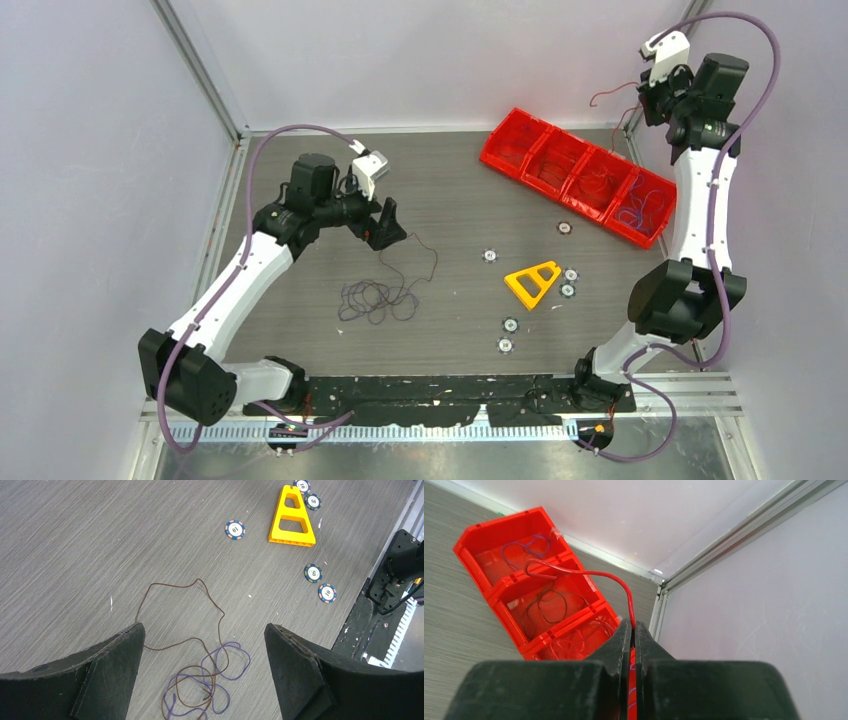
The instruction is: Untangle the cables
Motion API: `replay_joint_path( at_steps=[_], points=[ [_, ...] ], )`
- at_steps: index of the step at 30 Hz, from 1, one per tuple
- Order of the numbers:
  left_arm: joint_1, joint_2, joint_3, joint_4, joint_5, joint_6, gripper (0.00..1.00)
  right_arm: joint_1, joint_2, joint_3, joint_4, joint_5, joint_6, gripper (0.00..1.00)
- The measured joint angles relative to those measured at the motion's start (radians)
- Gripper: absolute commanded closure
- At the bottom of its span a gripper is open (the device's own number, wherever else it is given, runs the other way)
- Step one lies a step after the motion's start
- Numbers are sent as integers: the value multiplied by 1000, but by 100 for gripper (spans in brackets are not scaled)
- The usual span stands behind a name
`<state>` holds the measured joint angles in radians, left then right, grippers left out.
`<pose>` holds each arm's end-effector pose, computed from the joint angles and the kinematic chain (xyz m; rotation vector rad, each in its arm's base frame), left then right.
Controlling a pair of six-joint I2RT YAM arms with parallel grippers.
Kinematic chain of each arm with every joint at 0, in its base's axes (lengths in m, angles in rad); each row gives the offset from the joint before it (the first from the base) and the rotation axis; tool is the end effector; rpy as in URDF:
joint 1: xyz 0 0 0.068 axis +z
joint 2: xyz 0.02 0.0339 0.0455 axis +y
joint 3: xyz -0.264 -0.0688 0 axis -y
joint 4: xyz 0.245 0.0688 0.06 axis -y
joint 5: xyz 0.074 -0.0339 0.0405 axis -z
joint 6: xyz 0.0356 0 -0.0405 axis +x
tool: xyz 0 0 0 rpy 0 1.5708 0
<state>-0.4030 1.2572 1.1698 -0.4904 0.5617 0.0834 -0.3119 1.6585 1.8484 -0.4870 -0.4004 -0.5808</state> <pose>0.2456 -0.1253 0.3461 0.8338 1.9818 -0.7881 0.3607 -0.1017 0.4504 -0.5176 1.7772 -0.2494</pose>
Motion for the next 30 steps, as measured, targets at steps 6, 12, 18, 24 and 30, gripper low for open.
replay_joint_path(
  at_steps=[6,12,18,24,30],
  points=[
    [6,-9,-10,-4,-5,9,9,-3,71,-71,18,23,-43,95],
    [15,-38,-33,-45,-19,39,9,-2,177,-136,3,65,-75,95],
    [24,-61,-37,-71,-33,63,9,15,246,-171,-23,151,-167,95],
    [32,-67,-39,-103,-52,85,9,58,373,-165,-43,281,-240,95],
    [42,-69,-43,-138,-69,105,7,105,504,-68,-137,362,-255,63]
  ],
)
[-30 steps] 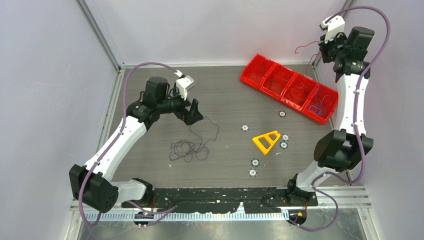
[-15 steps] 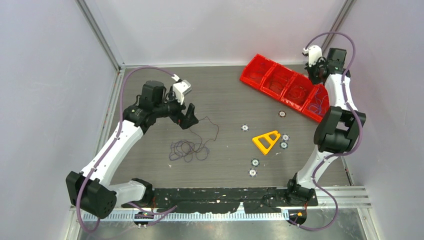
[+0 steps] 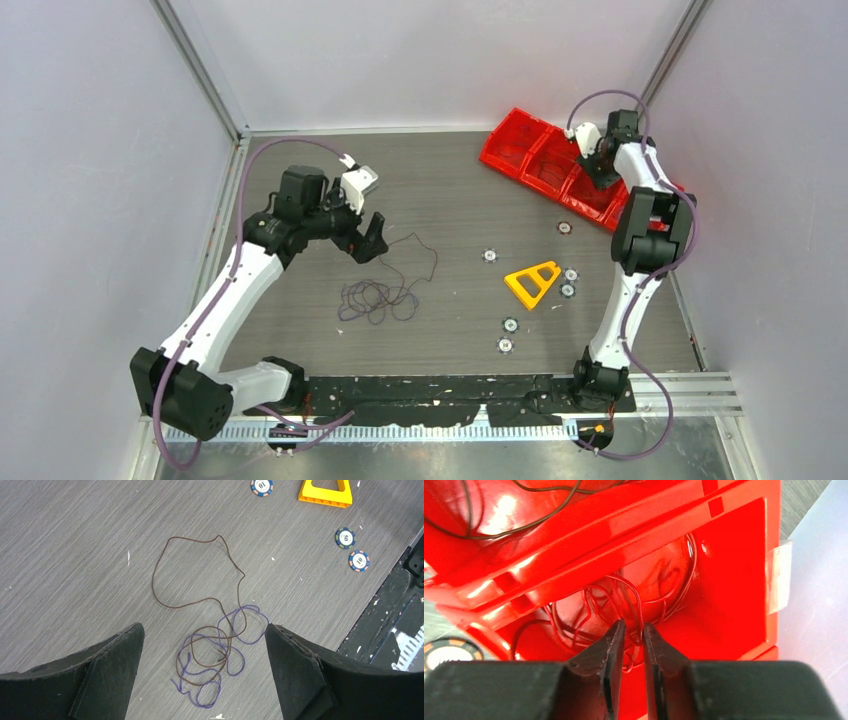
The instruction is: Untangle the cables
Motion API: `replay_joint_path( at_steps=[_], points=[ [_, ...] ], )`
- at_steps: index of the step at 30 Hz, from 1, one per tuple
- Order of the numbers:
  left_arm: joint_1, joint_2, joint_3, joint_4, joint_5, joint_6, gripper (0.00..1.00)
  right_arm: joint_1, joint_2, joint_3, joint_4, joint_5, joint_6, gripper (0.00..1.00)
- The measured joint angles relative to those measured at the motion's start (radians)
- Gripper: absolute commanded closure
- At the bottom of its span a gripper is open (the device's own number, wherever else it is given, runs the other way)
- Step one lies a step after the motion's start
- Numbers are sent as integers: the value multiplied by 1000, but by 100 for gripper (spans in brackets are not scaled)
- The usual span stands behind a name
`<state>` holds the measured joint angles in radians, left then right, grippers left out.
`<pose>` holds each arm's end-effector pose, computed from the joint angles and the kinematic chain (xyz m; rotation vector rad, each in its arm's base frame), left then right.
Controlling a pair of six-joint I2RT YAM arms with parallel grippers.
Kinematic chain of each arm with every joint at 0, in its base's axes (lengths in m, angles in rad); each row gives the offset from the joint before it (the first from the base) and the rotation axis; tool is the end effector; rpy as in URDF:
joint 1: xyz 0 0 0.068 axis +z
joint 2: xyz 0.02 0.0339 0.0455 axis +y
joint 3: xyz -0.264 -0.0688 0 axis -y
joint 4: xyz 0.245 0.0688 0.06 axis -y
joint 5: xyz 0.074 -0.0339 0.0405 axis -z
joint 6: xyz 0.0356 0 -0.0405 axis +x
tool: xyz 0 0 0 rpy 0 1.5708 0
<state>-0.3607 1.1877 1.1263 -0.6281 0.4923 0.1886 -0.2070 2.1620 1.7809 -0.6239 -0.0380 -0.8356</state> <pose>0.2288 -0.1043 0.3362 0.8576 2.0712 -0.6475 0.4657 -0.0964 0.2048 -0.8214 2.4801 -0.3352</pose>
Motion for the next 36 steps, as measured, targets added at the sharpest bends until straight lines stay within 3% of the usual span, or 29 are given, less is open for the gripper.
replay_joint_path(
  at_steps=[1,3,5,15,19,23,28,33,35,36],
  points=[
    [3,-2,0,-6,-1,3,6,4,5,20,-23,2,2,59],
    [14,-7,-4,-20,-2,4,5,8,0,56,-69,-7,19,36],
    [33,-11,-11,-34,-2,2,5,4,-21,74,-95,-27,32,24],
    [182,65,-122,-103,67,-78,18,16,-303,105,-355,-261,100,2],
    [267,148,-159,-140,104,-113,20,156,-431,29,-388,-376,173,2],
    [315,182,-160,-169,106,-111,20,408,-454,-82,-336,-454,274,8],
    [377,180,-160,-193,111,-106,20,650,-291,-82,-253,-465,401,11],
    [410,140,-164,-198,108,-105,18,761,-116,-26,-197,-453,467,12],
    [410,115,-167,-199,107,-105,17,789,-65,-8,-189,-453,480,16],
    [410,104,-169,-200,107,-105,17,798,-46,0,-186,-453,484,23]
  ],
)
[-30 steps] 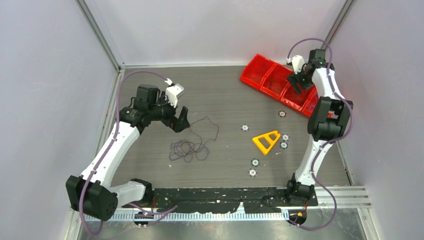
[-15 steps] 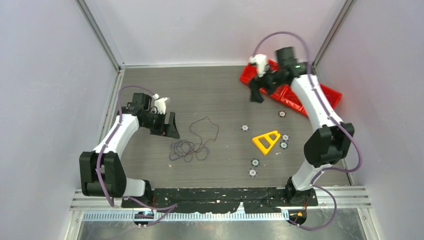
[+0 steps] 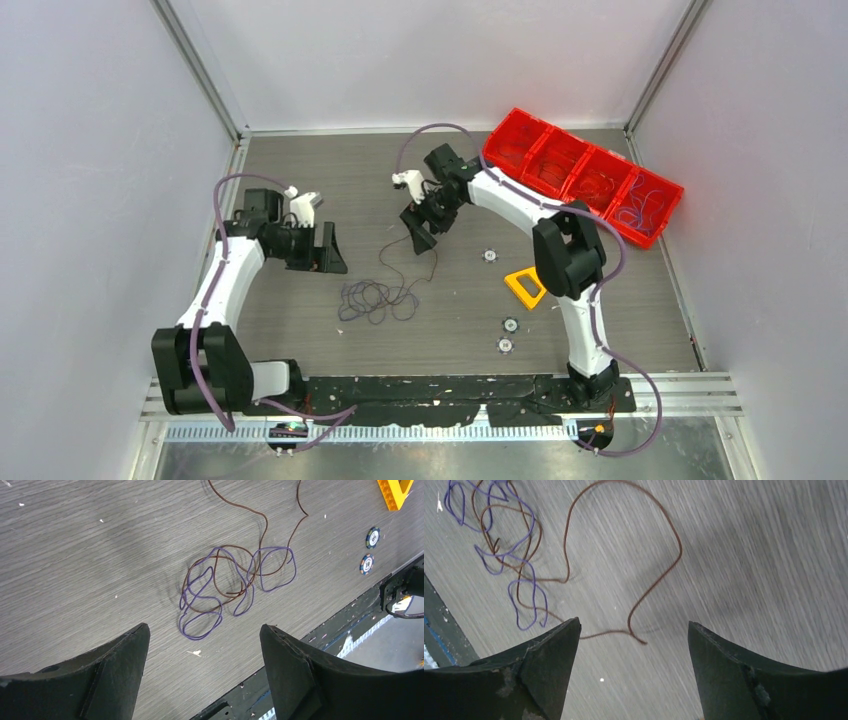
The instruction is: Untangle the cables
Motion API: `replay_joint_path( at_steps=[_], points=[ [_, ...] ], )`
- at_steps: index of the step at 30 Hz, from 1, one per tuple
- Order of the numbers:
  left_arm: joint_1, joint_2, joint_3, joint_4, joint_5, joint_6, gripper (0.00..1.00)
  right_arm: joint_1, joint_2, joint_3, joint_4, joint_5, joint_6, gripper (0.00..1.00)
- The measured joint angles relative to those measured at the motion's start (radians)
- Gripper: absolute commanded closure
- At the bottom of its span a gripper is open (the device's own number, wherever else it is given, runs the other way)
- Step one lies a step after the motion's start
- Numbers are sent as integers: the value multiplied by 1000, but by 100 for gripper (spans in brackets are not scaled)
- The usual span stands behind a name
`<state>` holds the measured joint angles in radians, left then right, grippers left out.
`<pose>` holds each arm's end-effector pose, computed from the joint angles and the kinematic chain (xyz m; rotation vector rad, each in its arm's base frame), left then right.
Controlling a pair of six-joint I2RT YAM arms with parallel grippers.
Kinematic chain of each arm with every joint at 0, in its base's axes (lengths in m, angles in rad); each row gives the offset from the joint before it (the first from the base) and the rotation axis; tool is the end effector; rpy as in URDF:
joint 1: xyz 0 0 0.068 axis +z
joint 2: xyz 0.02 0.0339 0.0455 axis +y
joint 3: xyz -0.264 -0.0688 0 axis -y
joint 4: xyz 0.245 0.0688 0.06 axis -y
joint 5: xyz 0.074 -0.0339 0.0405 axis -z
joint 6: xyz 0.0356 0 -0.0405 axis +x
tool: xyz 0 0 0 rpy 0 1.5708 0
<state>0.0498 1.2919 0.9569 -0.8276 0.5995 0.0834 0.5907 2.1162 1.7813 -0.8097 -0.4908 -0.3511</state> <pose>0.2402 -0.0081 0.2485 0.2098 2.5948 -0.7654 0.3658 0.2655 0.2194 -1.3483 2.3276 0.7373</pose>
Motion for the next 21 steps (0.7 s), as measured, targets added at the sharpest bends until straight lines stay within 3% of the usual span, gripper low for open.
replay_joint_path(
  at_steps=[3,4,6,13,14,21],
  points=[
    [0,-22,-6,0,0,0,17,16,47,34,5,0,10,46],
    [0,-26,-7,0,0,-1,17,18,61,45,10,0,10,66],
    [0,-31,-7,0,-1,-1,17,19,86,66,18,2,8,91],
    [8,-56,-4,14,12,-2,9,12,75,97,-16,-52,2,94],
    [10,-68,-3,28,25,-2,2,8,50,104,-28,-68,3,94],
    [1,-217,55,274,174,-87,0,-1,-320,260,47,-174,48,95]
  ],
)
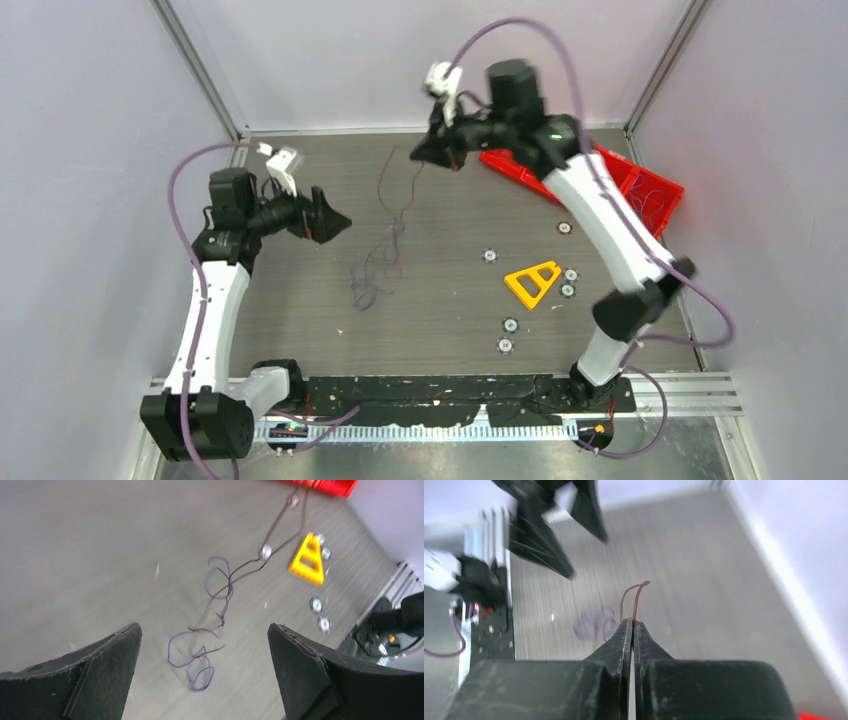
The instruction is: Untangle the cables
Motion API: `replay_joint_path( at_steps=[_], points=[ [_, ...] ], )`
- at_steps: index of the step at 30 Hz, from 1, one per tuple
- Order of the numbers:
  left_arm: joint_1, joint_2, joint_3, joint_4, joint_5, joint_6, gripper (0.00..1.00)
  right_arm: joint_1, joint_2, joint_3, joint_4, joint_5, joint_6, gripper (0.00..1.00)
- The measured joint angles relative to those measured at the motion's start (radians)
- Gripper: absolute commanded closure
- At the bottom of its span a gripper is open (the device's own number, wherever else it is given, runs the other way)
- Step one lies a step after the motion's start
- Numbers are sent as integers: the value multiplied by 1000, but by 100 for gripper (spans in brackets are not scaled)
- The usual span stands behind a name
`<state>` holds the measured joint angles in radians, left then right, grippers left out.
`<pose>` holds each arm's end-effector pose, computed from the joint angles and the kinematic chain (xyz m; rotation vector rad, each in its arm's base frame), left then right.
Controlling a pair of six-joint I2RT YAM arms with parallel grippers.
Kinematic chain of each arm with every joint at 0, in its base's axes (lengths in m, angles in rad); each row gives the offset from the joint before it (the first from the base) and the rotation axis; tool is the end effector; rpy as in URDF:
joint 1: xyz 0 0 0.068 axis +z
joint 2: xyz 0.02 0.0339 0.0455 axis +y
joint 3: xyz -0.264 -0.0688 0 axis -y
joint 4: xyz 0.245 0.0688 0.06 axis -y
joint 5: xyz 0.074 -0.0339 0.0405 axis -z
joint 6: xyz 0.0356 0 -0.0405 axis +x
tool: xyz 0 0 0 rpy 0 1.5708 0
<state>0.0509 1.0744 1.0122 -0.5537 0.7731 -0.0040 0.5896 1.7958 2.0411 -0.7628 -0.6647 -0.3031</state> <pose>0.2247 -0.0134 0.3328 0.3752 2.0605 -0.8091 0.3125 0.2355 0.4381 -1.2492 1.6625 0.8658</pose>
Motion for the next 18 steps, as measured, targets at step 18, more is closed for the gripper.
replay_joint_path(
  at_steps=[18],
  points=[
    [-401,102,267,465,12,-113,0,11,-92,133,304,-45,280,95]
  ],
)
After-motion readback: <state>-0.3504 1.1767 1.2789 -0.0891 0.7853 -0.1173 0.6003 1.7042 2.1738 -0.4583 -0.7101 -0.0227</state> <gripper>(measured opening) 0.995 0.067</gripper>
